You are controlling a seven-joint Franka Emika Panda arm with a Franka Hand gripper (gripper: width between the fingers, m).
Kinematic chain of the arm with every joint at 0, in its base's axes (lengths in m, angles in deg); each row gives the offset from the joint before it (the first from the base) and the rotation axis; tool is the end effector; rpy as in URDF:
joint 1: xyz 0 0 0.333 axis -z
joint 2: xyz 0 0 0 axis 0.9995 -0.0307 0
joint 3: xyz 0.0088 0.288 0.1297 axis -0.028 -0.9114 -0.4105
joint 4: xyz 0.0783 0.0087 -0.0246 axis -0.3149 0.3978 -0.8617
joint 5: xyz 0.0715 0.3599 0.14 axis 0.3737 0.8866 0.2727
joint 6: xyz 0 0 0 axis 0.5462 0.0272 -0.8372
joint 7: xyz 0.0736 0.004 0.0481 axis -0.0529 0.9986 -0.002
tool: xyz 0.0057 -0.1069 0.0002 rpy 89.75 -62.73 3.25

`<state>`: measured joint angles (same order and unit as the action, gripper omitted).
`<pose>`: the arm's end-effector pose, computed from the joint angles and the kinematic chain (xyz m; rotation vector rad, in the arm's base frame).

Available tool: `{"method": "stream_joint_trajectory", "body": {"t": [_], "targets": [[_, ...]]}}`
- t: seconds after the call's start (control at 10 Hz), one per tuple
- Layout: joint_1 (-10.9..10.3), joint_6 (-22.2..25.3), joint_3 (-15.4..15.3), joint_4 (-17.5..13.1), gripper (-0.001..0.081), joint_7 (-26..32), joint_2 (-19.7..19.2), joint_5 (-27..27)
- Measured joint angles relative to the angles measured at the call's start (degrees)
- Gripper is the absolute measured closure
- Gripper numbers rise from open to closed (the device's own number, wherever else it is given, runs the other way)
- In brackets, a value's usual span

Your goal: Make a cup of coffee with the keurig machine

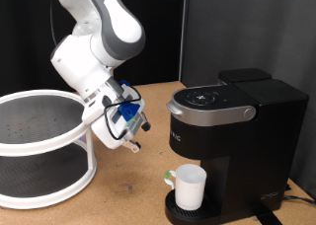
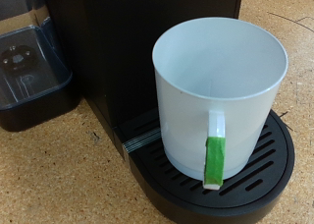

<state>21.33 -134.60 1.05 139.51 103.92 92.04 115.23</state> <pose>0.3684 -0.0326 0.2442 -2.4773 -0.2310 -0.5912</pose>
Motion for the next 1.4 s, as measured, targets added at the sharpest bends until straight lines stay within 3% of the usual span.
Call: {"method": "stream_joint_trajectory", "body": {"t": [0.2,0.4,0.7,0.9,1.1,1.4], "targets": [[2.91,2.44,-2.46,0.15,0.0001,-1.72,-0.08,-2.19],[8.43,2.66,-8.46,0.65,0.0001,-3.14,1.06,-3.58],[20.72,7.35,-19.76,1.14,0.0001,-11.79,4.14,-10.69],[27.16,10.19,-25.33,1.26,0.0001,-16.14,6.99,-14.35],[31.99,11.76,-30.13,1.25,0.0001,-20.17,10.03,-16.30],[37.52,15.05,-35.54,1.00,0.0001,-25.82,14.27,-18.52]]}}
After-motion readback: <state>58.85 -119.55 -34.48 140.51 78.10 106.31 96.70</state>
